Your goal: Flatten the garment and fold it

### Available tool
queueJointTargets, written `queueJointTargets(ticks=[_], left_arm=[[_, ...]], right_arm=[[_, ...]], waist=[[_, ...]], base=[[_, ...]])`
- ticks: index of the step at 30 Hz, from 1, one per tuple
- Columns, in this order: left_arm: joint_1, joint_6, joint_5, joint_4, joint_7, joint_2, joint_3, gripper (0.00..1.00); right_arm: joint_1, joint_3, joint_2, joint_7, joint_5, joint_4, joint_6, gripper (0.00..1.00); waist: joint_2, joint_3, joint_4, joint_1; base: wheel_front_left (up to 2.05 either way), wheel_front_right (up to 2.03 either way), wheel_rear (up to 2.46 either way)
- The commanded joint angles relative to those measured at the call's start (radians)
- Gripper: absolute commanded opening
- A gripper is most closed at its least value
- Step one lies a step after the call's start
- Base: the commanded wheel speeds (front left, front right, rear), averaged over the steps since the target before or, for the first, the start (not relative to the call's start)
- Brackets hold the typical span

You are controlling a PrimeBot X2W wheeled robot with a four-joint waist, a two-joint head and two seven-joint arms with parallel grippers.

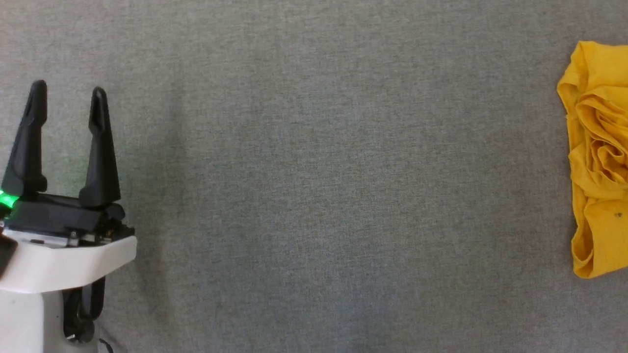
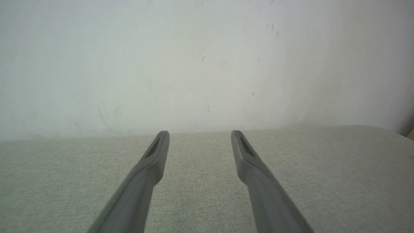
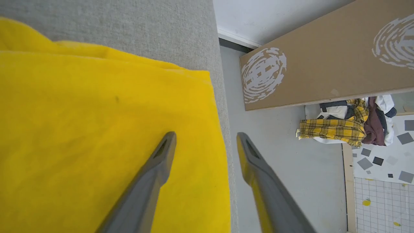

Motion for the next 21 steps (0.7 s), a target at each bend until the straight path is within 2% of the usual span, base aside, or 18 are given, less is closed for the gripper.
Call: queueJointTargets(ticks=[1,8,12,16,21], left_arm=[[-0.015,-0.003,-0.008,-0.004,-0.004,-0.012,0.008,1.0],[0.002,-0.013,-0.032,0.005,-0.005,-0.05,-0.002,1.0],[0.023,-0.015,-0.015,0.027,-0.005,-0.073,0.004,1.0],[0.056,-0.015,0.004,0.053,-0.005,-0.107,0.011,1.0],[0.125,-0.016,0.017,0.085,-0.005,-0.146,0.022,1.0]], right_arm=[[-0.02,-0.009,0.005,-0.015,-0.008,0.009,-0.001,1.0],[-0.033,-0.043,0.034,-0.116,-0.003,0.036,-0.001,1.0],[-0.017,-0.043,0.077,-0.195,0.015,0.016,-0.001,1.0],[0.024,-0.019,0.142,-0.331,0.034,-0.043,-0.001,1.0],[0.112,0.008,0.27,-0.501,0.042,-0.121,-0.001,1.0]], waist=[[0.0,-0.005,0.003,-0.0002],[0.0,-0.086,0.019,-0.0002],[0.0,-0.162,0.034,-0.0002],[0.0,-0.248,0.052,-0.0002],[0.0,-0.356,0.069,-0.0002]], base=[[0.0,0.0,0.0],[0.0,0.0,0.0],[0.0,0.0,0.0],[0.0,0.0,0.0],[0.0,0.0,0.0]])
